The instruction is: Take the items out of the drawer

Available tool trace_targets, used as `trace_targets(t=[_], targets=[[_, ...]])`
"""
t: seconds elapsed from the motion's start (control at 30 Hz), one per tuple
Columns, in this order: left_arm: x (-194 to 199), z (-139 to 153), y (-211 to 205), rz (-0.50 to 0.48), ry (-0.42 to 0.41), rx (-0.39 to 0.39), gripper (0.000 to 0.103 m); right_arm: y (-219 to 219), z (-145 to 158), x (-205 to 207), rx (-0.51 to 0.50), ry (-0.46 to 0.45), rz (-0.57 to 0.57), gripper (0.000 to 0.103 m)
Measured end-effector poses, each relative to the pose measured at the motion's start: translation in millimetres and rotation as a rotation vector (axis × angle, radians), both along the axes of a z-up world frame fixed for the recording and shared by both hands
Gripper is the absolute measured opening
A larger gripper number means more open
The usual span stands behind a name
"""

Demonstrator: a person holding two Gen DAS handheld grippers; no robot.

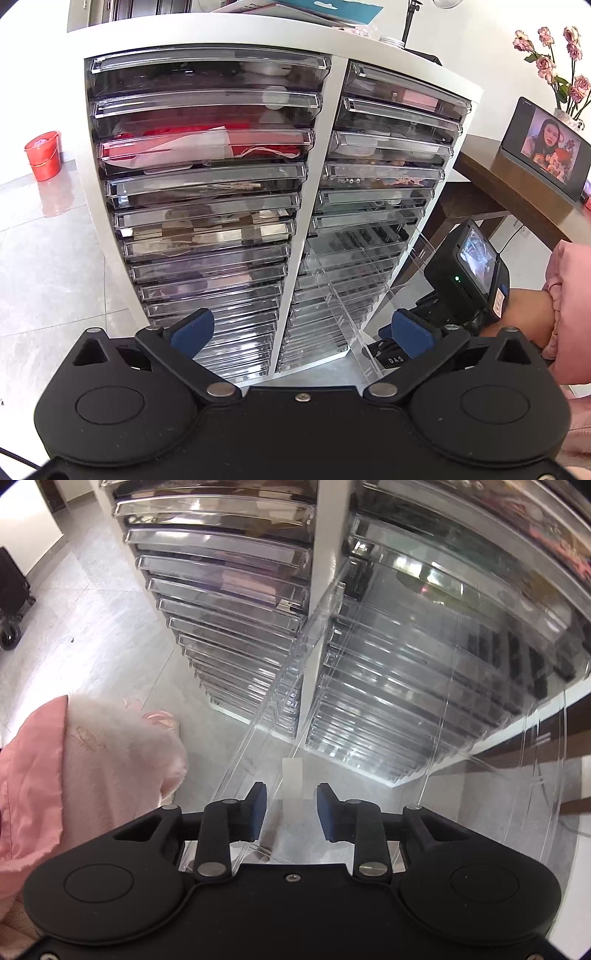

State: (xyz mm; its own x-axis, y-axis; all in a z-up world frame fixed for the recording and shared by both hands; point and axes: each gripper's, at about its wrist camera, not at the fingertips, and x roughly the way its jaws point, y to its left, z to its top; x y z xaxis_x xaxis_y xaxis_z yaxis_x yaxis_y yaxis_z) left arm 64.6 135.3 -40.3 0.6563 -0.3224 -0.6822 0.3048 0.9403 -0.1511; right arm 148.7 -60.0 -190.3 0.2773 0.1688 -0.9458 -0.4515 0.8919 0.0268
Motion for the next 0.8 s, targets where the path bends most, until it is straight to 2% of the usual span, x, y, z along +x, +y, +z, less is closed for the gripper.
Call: trace_targets(t=[0.03, 0.07, 0.13, 0.17, 0.5, 0.57, 0.8], targets=[[0.0, -0.1, 0.1, 0.0, 0.0, -0.001, 0.103, 0.4, 0.4, 0.6, -0.002, 0.004, 0.002, 0.022], [0.0, -0.3, 0.1, 0.0, 0.001, -0.001, 0.103, 1.1, 0.7, 1.0, -0.003, 0.006, 0.004, 0.008], [-0.2, -0.5, 0.0, 0.0, 0.001, -0.001, 0.103, 2.7, 1.0, 1.5, -0.005, 0.01, 0.009, 0.005], [-0.3, -0.5, 0.2, -0.001, 0.001, -0.002, 0.103, 3.6, 1.2, 1.1, -0.003, 0.011, 0.014, 0.0], [-0.2, -0.8, -0.2, -0.004, 0.0, -0.002, 0.103, -1.2, 3.4, -4.6, -0.007, -0.011, 0.018, 0.001], [-0.9, -0.9, -1.2, -0.002, 0.001, 0.0, 0.103, -1.8, 3.2, -5.9, -0.016, -0.019, 0.024, 0.02], [0.0, -2.1, -1.4, -0.001, 0.006, 0.001, 0.103, -2.3, -0.1, -0.3, -0.017, 0.014, 0.03, 0.024]])
